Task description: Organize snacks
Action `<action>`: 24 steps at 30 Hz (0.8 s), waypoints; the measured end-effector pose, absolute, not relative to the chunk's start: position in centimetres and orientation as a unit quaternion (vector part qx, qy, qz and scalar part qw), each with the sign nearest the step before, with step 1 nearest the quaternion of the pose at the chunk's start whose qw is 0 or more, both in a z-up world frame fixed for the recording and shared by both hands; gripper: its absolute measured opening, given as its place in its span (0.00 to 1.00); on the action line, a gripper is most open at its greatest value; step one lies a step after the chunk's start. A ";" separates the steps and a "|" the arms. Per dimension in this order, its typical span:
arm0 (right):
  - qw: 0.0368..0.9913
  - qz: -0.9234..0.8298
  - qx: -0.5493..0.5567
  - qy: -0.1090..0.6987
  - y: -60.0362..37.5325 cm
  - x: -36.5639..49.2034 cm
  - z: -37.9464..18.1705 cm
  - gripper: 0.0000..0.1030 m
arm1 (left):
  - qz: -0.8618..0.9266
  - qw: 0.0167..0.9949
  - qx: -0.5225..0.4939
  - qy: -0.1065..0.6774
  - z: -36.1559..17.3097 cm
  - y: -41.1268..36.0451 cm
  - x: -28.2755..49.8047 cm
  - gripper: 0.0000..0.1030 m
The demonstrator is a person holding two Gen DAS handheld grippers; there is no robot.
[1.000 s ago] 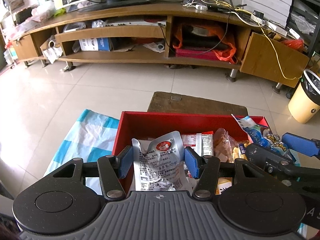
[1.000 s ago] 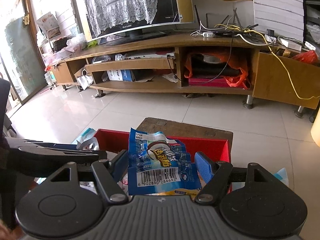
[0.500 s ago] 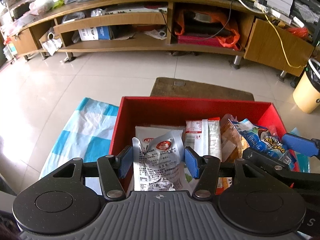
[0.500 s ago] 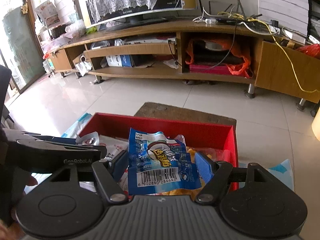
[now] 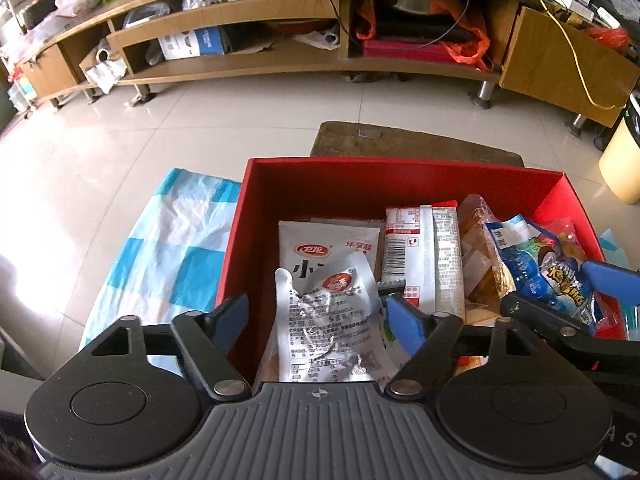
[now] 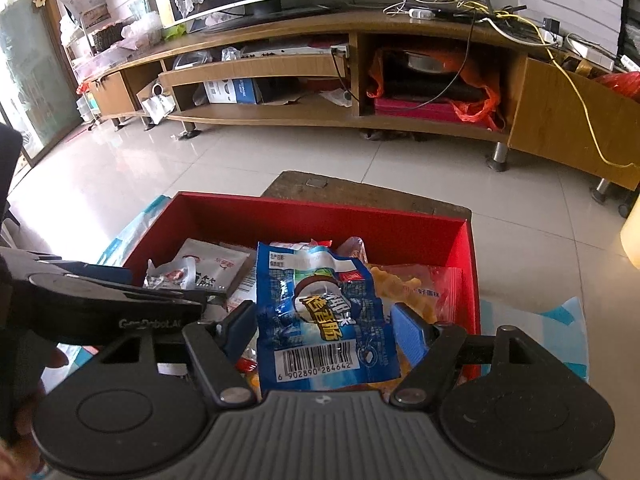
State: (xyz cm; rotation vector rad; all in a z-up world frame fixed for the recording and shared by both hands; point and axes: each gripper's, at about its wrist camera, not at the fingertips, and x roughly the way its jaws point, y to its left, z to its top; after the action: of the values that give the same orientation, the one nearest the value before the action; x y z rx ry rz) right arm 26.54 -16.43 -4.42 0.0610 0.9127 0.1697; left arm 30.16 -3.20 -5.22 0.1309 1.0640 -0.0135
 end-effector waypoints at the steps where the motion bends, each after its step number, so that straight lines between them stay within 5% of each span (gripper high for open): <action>1: 0.894 0.081 0.031 0.440 -16.5 26.5 -4.4 0.69 | -0.007 0.861 0.061 0.505 -5.1 -3.2 30.1 0.84; 24: 0.903 0.066 0.052 0.421 -17.6 22.0 -1.4 0.75 | -0.020 0.872 0.022 0.489 -1.7 -1.6 25.6 0.93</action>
State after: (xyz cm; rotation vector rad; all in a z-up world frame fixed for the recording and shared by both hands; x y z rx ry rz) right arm 22.01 -17.62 -1.41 0.1066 0.8704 0.1361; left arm 25.59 -1.58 -1.70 0.0459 1.0218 -0.0413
